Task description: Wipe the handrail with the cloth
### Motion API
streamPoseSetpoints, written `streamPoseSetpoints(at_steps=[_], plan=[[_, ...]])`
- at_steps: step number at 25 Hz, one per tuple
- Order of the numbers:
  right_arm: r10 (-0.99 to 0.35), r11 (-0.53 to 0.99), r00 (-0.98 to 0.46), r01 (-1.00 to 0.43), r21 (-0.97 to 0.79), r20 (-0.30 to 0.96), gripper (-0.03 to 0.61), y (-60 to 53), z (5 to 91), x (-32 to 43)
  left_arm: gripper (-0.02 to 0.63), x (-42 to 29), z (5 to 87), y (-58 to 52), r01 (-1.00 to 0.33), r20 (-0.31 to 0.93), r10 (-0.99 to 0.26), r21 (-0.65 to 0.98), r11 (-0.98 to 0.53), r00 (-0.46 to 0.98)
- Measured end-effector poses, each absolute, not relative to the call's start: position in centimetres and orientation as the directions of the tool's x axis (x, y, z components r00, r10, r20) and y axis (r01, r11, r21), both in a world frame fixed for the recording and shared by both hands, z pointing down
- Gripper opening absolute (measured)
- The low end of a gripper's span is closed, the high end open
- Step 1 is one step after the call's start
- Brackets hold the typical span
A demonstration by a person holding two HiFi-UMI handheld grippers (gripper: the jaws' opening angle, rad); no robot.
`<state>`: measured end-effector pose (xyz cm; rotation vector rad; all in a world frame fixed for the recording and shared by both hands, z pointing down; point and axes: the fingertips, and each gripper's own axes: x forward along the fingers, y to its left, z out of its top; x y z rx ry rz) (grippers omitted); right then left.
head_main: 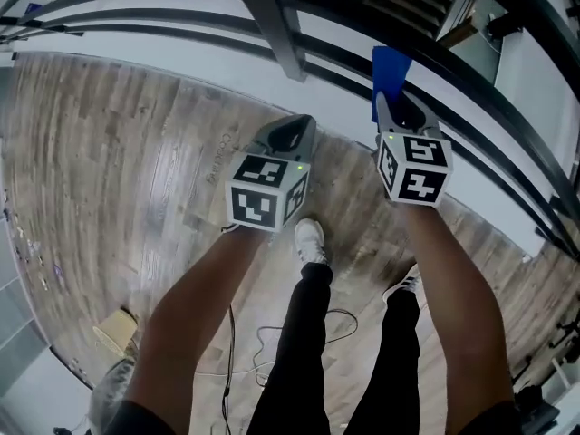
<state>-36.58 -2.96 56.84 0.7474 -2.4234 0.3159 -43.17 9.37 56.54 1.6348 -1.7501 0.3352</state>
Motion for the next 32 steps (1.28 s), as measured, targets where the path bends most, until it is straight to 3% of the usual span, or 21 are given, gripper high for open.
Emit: streamPoseSetpoints(at_steps=[7, 13, 19, 32], plan=[[-0.42, 0.823, -0.694, -0.562, -0.077, 0.584, 0.1, -2.0, 58.1, -49.1, 0.003, -51.3, 55.8, 12.5, -0.931, 0.613, -0.79, 0.279, 0.234, -0.015], [-0.469, 0.758, -0.651, -0.643, -0.105, 0.597, 0.1, -1.9, 59.2, -53.5, 0.003, -56.3, 57.7, 17.0, -0.905, 0.646, -0.758, 0.264, 0.333, -0.09], [-0.458, 0.781, -0.655, -0.619, -0.078, 0.601, 0.1, -1.8, 59.2, -53.3, 0.003, -55.2, 59.5, 18.4, -0.854, 0.658, -0.751, 0.358, 0.377, -0.056], [-0.464, 0.752, -0.632, -0.651, -0.101, 0.621, 0.1, -4.3, 59.1, -43.2, 0.003, -47.0, 57.1, 11.1, -0.925, 0.63, -0.777, 0.298, 0.235, 0.006]])
